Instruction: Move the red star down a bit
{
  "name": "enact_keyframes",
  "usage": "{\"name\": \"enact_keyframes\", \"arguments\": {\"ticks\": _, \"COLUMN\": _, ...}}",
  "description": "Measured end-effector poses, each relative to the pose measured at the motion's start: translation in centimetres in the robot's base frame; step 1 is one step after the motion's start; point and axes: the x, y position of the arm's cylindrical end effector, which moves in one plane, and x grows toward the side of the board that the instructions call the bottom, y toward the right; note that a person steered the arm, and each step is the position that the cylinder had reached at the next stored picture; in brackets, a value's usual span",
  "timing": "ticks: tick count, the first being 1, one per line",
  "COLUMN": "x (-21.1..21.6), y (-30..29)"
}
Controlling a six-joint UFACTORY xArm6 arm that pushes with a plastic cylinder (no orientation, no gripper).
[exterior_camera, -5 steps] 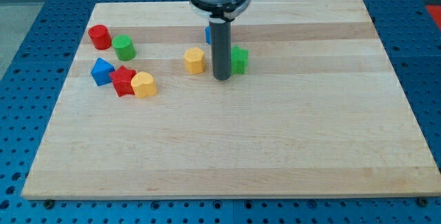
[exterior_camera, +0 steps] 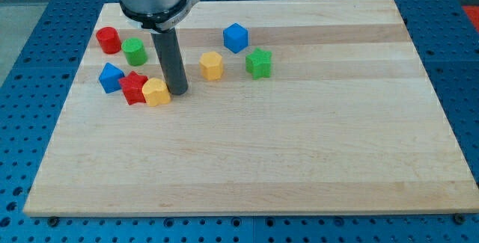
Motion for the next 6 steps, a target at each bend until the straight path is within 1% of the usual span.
{"name": "enact_keyframes", "arguments": {"ticks": 1, "x": -0.6, "y": 0.0}}
{"name": "enact_keyframes", "arguments": {"ticks": 2, "x": -2.7, "y": -0.1}}
{"name": "enact_keyframes", "arguments": {"ticks": 3, "x": -4.7, "y": -2.4}}
{"name": "enact_keyframes", "arguments": {"ticks": 4, "x": -4.8, "y": -4.1}}
{"name": "enact_keyframes", "arguments": {"ticks": 5, "x": -4.8, "y": -4.2}}
{"name": "enact_keyframes", "arguments": {"ticks": 6, "x": -2.9, "y": -5.4}}
